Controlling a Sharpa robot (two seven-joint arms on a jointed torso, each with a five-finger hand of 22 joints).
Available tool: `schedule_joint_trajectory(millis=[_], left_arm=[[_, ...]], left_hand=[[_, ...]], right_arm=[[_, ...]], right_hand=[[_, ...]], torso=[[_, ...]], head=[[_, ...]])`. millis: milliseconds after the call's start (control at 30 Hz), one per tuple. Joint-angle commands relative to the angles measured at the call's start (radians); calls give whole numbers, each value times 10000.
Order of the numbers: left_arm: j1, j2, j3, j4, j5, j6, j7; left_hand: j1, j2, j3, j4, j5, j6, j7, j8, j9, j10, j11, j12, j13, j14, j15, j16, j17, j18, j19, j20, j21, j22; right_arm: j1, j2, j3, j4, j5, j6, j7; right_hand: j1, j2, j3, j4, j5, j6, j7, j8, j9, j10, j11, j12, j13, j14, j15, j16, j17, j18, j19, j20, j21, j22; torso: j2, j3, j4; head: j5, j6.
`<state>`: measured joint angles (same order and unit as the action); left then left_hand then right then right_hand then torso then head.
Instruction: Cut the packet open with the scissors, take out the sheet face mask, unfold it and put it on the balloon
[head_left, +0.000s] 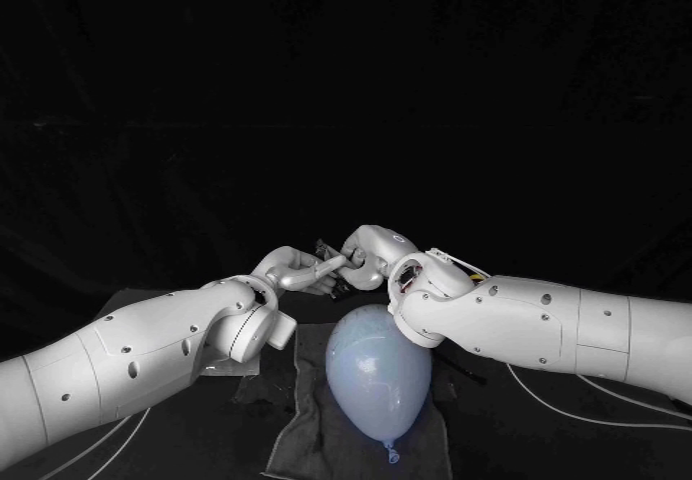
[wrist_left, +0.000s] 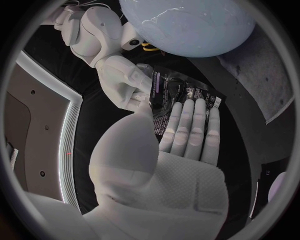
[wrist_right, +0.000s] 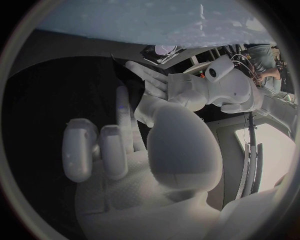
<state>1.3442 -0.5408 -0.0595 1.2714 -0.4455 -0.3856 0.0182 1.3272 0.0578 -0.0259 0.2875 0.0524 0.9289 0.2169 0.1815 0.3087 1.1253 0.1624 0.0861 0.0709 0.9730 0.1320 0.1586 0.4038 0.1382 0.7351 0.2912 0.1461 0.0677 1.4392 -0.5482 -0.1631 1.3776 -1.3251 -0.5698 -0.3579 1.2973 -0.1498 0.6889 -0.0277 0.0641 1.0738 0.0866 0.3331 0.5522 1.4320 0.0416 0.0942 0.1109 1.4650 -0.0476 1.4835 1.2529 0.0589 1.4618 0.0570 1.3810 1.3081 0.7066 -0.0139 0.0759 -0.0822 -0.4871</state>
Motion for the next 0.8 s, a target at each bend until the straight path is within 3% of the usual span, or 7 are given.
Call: schedule_joint_trajectory(millis=[33,333,433,600,633,800], left_arm=[[12,15,14,9,229,-94,29],[13,7,14,13,245,-136,77],[13,6,14,15,247,-266,137],[14,-25,13,29,322,-417,236],[14,-34,13,34,342,-435,253],[14,-75,13,86,386,-402,251]], left_hand=[[852,296,357,-98,-37,128,-115,50,-35,166,-91,-52,-4,116,-34,-77,-35,-2,129,-11,-27,18],[2434,448,1319,-252,-38,410,-381,109,-96,475,-297,-127,-40,215,-156,-159,-108,94,305,-12,-24,22],[3008,586,2117,-356,-37,760,-571,367,26,1051,-486,2,-12,413,-289,-118,-116,240,575,-24,83,57],[2991,451,2672,-130,-42,847,-597,513,125,1319,-533,-10,-23,564,-337,-100,-125,316,697,-18,104,49],[2871,222,3193,4,-42,832,-590,611,219,1427,-541,-80,-38,638,-346,-118,-142,347,768,-12,96,34],[2615,-21,3751,4,-40,799,-580,722,332,1518,-535,-146,-37,694,-352,-146,-157,368,847,-19,87,28]], right_arm=[[-7,-3,5,59,-60,85,194],[-8,-10,5,86,11,107,218],[-8,-12,5,73,22,125,203],[-8,-9,5,-49,15,134,163],[-8,-7,5,-91,12,132,150],[-8,5,5,-292,-42,19,53]], right_hand=[[-5,97,152,-100,70,35,-10,62,159,560,-313,33,12,513,-83,53,22,-161,169,-34,44,1942],[-35,102,192,-112,38,30,-12,73,166,568,-315,35,19,516,-84,58,37,-162,173,-35,50,1947],[-35,102,192,-112,38,30,-12,73,166,568,-315,35,19,516,-84,58,37,-162,173,-35,50,1947],[-50,106,213,-119,16,27,-12,78,169,571,-316,36,23,516,-84,59,39,-163,174,-35,52,1950],[-50,106,213,-119,16,27,-12,78,169,571,-316,36,23,516,-84,59,39,-163,174,-35,52,1950],[-61,110,229,-123,2,23,-12,81,172,572,-316,36,26,518,-85,62,50,-163,174,-36,52,1951]], torso=[[0,-1,-7],[1,0,-1],[0,2,-12],[0,4,-3],[-2,5,-1],[1,1,-1]], head=[[18,-20],[19,-41],[21,-54],[20,-63],[19,-63],[16,-77]])
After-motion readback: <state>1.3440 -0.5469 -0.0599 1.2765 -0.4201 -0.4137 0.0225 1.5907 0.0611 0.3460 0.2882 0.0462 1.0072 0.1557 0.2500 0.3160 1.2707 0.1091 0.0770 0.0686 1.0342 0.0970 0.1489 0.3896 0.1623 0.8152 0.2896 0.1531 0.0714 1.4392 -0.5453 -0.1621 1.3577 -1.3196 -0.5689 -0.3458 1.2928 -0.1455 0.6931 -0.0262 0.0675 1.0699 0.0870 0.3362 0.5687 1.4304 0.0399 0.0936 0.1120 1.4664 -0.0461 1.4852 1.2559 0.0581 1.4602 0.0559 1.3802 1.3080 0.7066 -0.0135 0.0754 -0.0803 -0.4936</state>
